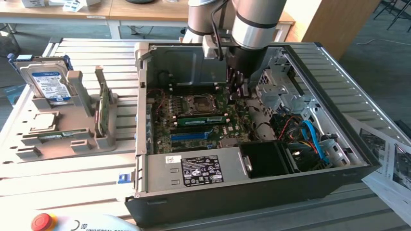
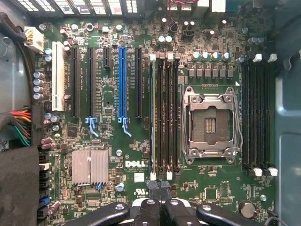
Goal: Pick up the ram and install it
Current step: 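Press down the ram until it locks into place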
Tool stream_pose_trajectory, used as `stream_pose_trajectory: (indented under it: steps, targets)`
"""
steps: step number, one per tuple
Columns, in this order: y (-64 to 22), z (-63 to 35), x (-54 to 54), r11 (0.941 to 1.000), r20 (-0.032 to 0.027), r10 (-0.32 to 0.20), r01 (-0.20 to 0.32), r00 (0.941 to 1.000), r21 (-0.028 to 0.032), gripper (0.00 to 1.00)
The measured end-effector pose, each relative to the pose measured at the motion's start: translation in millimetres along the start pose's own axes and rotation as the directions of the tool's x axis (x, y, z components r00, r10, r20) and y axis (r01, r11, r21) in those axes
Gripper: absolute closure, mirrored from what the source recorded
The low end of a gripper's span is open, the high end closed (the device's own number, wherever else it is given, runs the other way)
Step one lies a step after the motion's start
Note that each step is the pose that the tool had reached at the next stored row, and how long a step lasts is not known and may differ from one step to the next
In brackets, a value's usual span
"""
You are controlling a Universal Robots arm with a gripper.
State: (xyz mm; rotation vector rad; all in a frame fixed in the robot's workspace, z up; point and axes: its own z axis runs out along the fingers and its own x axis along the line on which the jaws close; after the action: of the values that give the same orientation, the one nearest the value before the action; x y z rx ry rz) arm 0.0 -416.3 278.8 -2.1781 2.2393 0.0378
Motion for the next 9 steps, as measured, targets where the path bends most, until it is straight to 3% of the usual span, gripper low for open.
stream_pose_trajectory:
  steps: [9]
  targets:
    - [0.0, 3.8, 0.1, 1.0000, 0.0003, 0.005, -0.005, 1.0000, 0.0002, 0.89]
